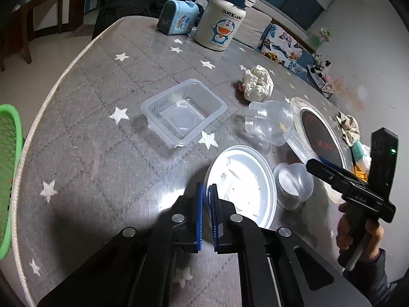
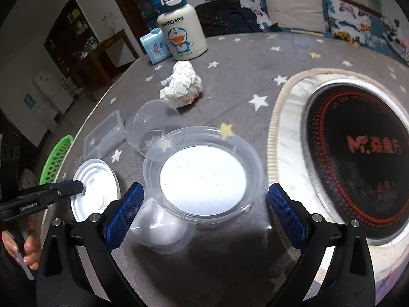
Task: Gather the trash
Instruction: 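Carry the white lid and clear bowl to the green basket and release both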
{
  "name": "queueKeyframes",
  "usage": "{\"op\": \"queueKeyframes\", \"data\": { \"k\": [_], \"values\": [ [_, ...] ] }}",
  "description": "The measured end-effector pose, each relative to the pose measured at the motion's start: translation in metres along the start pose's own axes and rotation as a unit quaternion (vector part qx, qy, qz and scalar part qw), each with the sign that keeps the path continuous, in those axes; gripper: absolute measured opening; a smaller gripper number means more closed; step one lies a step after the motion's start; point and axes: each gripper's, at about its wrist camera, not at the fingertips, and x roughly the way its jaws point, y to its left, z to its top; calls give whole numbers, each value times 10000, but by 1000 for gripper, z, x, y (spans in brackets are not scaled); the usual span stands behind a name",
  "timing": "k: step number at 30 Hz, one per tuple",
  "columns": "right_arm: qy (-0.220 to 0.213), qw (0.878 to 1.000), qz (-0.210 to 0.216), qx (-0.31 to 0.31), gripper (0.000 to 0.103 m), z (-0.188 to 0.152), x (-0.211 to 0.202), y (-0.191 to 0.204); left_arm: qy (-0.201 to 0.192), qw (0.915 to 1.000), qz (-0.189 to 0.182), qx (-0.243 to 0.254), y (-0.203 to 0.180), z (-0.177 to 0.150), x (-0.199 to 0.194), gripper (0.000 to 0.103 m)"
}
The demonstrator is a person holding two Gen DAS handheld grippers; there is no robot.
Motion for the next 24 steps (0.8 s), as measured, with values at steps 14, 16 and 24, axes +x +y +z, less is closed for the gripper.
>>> {"op": "queueKeyframes", "data": {
  "k": [14, 16, 24],
  "values": [
    [13, 9998, -81, 178, 96, 13, 19, 3, -94, 9998, -113, -93, 12, -6, -18, 5],
    [-10, 9998, -90, 190, 92, 13, 21, 1, -133, 9999, -75, -80, 13, -8, -22, 5],
    [-231, 9987, 69, 442, 92, 7, 3, -3, -265, 9996, -83, -94, 22, -13, -40, 5]
  ]
}}
